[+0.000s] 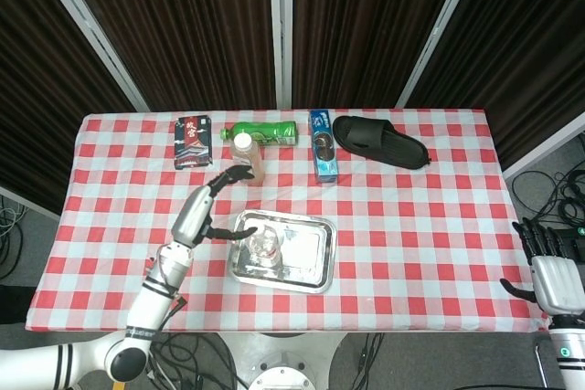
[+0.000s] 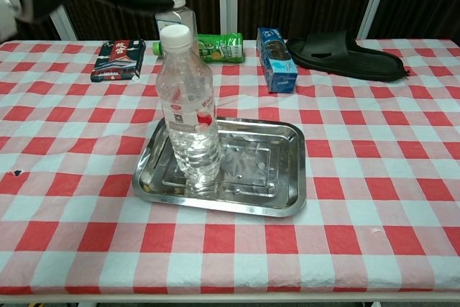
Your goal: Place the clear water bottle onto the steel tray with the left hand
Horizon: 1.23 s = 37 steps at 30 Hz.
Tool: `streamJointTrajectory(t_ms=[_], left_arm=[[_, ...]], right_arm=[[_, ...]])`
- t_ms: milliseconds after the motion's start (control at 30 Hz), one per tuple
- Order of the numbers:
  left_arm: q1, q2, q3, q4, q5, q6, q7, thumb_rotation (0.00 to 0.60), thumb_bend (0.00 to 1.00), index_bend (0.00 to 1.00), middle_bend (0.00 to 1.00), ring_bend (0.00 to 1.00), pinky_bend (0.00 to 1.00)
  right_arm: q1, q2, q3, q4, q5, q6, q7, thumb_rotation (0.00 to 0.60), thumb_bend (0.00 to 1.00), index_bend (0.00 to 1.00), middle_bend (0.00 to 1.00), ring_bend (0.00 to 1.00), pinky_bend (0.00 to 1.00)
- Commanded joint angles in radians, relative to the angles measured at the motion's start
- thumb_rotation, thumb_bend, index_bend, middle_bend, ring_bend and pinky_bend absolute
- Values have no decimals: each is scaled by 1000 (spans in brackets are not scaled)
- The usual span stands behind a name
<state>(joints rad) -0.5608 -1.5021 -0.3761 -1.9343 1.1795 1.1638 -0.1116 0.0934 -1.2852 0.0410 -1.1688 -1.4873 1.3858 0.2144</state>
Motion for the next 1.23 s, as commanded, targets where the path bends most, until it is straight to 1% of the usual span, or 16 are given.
streamJointTrajectory(t_ms=[33, 67, 133, 200, 267, 300, 333, 400, 467, 500, 533, 633, 733, 933, 1033, 1233], left_arm=[[-7, 103, -105, -72, -76, 19, 40, 600, 65, 229, 345, 246, 234], [-6, 127, -124, -75, -88, 27, 53, 600, 65, 229, 345, 246, 234], [13, 184, -145, -64, -94, 57, 83, 600, 66, 229, 345, 246, 235], [56, 245, -140, -55, -83, 89, 89, 600, 87, 229, 345, 247, 237], [101, 306, -126, -24, -83, 99, 76, 600, 136, 229, 345, 247, 246], [118, 332, -112, -7, -83, 95, 73, 600, 157, 229, 344, 247, 249], [141, 365, -89, 20, -74, 91, 78, 600, 174, 229, 344, 246, 251], [173, 400, -39, 75, -32, 97, 101, 600, 219, 229, 344, 246, 252], [220, 430, 48, 155, 60, 123, 149, 600, 246, 230, 345, 246, 253], [226, 430, 87, 198, 105, 122, 187, 600, 250, 232, 345, 246, 253], [235, 429, 137, 251, 156, 122, 243, 600, 251, 235, 345, 245, 249], [287, 430, 240, 342, 256, 167, 332, 600, 246, 238, 323, 221, 228], [334, 405, 291, 393, 282, 209, 356, 600, 219, 238, 312, 206, 211], [393, 372, 348, 451, 310, 259, 342, 600, 185, 238, 303, 199, 201], [410, 364, 361, 455, 317, 274, 335, 600, 181, 238, 303, 199, 200], [426, 362, 370, 433, 306, 271, 299, 600, 180, 238, 303, 199, 200]], right_arm=[[-1, 0, -1, -2, -3, 3, -3, 600, 80, 0, 0, 0, 0], [-1, 0, -3, -3, -5, 4, -3, 600, 80, 0, 0, 0, 0], [-1, 0, -7, -4, -12, 8, -5, 600, 80, 0, 0, 0, 0], [-2, -1, -12, -5, -23, 14, -4, 600, 79, 0, 0, 0, 0], [-1, -3, -19, -5, -37, 21, -6, 600, 78, 0, 0, 0, 0], [-2, -4, -22, -6, -42, 25, -9, 600, 78, 0, 0, 0, 0], [-2, -5, -26, -7, -51, 31, -13, 600, 77, 0, 0, 0, 0], [-4, -5, -31, -11, -64, 43, -20, 600, 78, 0, 0, 0, 0], [-5, -6, -36, -14, -76, 54, -26, 600, 78, 0, 0, 0, 0], [-5, -6, -37, -15, -79, 56, -29, 600, 78, 0, 0, 0, 0], [-5, -7, -39, -17, -83, 58, -33, 600, 77, 0, 0, 0, 0], [-4, -7, -45, -17, -90, 57, -40, 600, 76, 0, 0, 0, 0], [2, -1, -55, -17, -101, 46, -41, 600, 69, 0, 0, 0, 0], [3, -4, -59, -8, -117, 63, -46, 600, 54, 0, 0, 0, 0], [3, -4, -59, -10, -119, 67, -50, 600, 54, 0, 0, 0, 0], [7, -10, -59, -2, -111, 54, -51, 600, 54, 0, 0, 0, 0]])
